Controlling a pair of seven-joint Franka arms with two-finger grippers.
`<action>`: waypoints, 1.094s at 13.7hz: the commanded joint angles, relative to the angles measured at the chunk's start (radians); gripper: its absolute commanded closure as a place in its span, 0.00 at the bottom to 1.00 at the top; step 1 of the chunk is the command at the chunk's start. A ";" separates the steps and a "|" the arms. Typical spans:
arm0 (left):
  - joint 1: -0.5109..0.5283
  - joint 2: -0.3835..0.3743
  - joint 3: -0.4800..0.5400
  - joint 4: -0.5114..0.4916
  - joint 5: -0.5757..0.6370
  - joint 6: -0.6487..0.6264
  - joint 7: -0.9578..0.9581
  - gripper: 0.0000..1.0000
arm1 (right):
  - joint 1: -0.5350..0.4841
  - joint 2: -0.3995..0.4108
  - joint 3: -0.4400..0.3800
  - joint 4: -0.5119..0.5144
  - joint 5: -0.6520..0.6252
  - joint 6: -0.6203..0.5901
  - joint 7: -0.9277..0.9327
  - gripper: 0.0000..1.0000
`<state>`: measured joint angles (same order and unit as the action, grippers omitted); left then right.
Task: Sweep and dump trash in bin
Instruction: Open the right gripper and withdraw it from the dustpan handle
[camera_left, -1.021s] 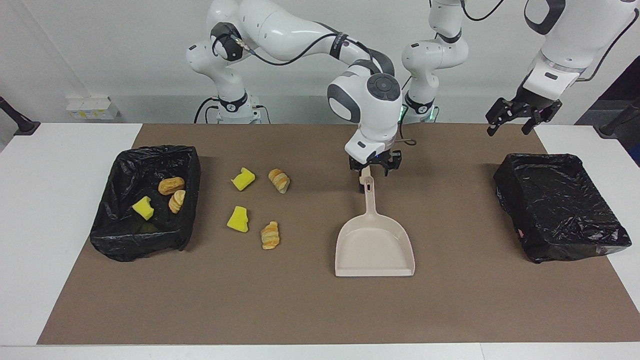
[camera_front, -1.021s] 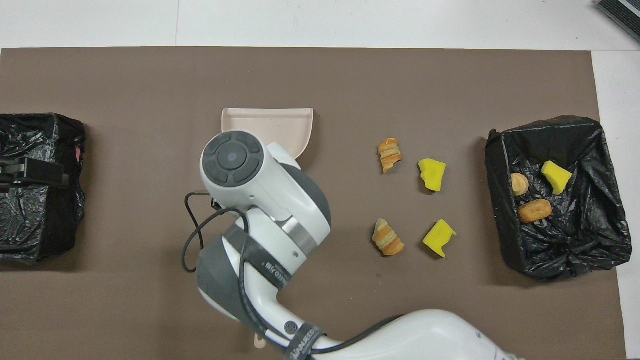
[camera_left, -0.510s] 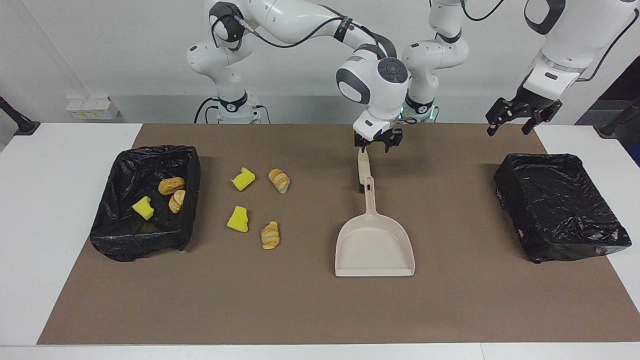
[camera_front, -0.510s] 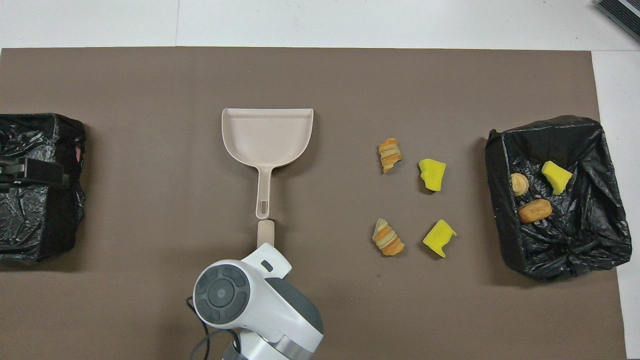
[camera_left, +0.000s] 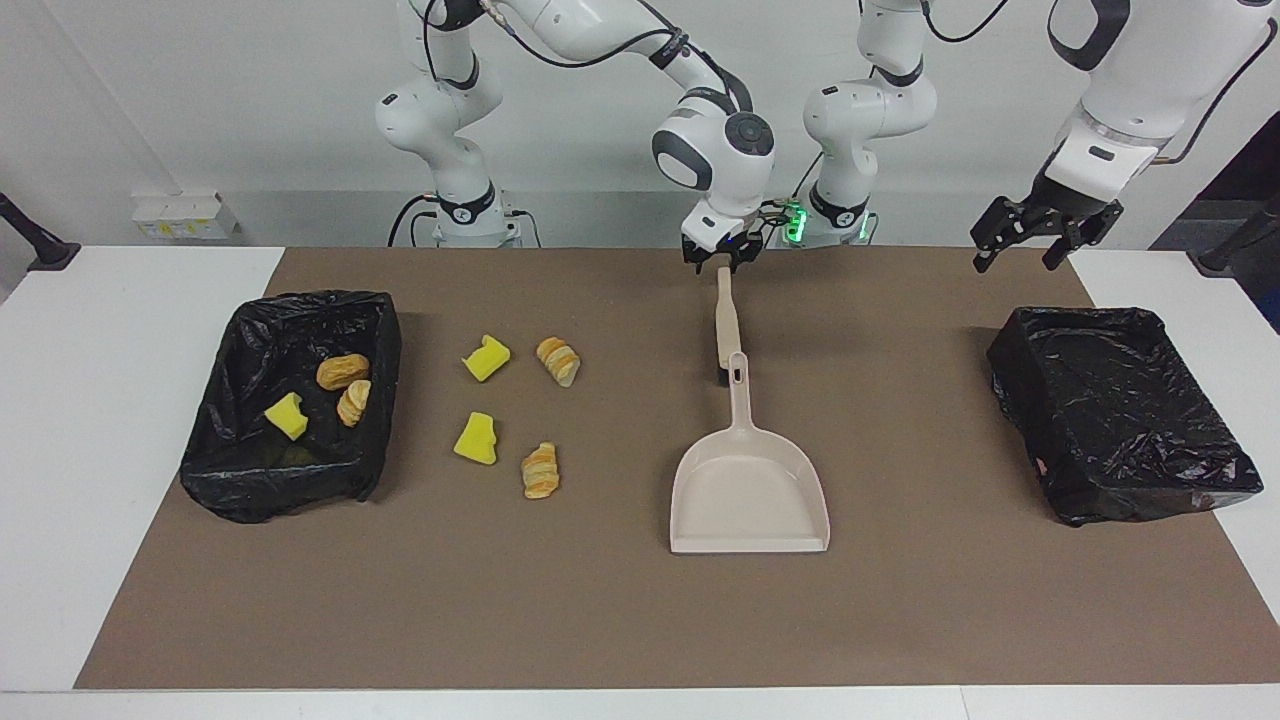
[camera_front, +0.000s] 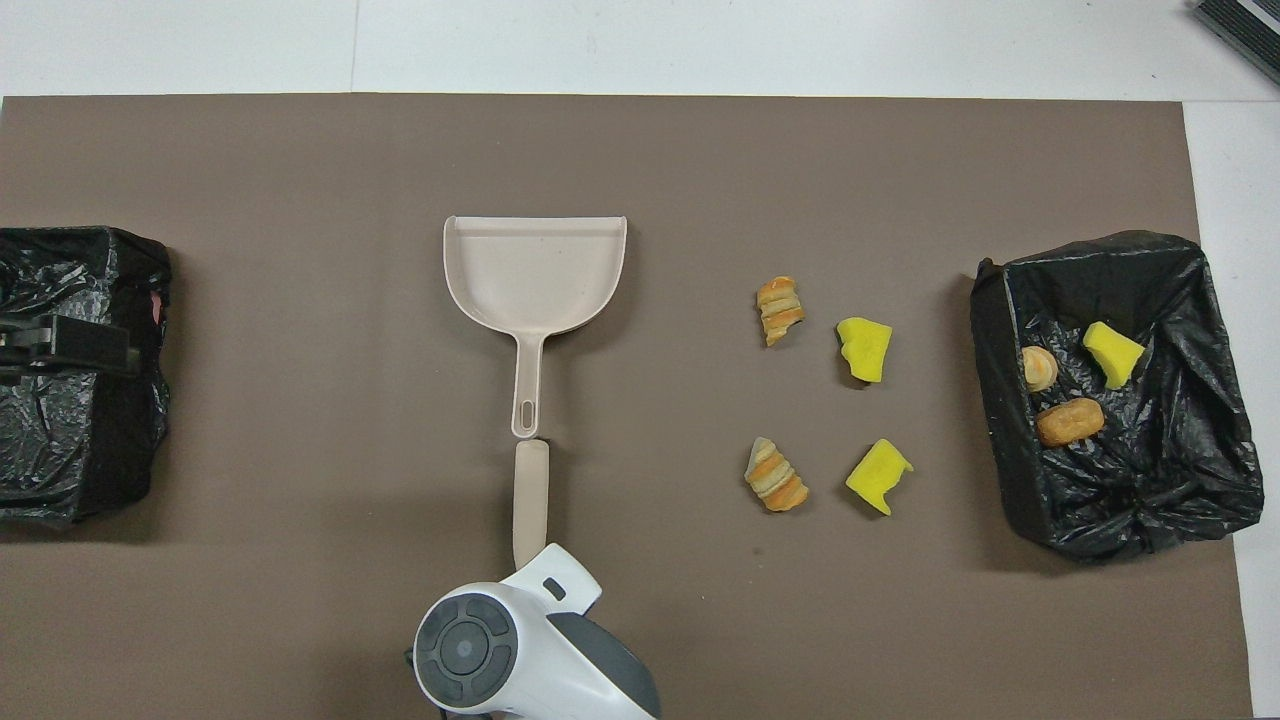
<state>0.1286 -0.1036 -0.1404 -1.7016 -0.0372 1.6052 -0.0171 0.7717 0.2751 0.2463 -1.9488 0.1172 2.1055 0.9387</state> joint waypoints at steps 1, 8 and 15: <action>0.006 0.002 -0.007 0.007 0.004 -0.008 0.002 0.00 | -0.005 -0.017 0.001 -0.013 0.051 0.040 0.022 0.51; -0.006 0.001 -0.007 0.005 0.004 -0.008 0.000 0.00 | -0.006 -0.011 0.001 -0.012 0.059 0.079 0.023 1.00; -0.006 0.001 -0.007 0.005 0.004 -0.008 0.000 0.00 | -0.052 -0.167 -0.002 -0.041 0.059 -0.106 0.179 1.00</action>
<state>0.1253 -0.1035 -0.1472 -1.7016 -0.0375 1.6052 -0.0172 0.7563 0.2010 0.2396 -1.9465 0.1539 2.0504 1.0831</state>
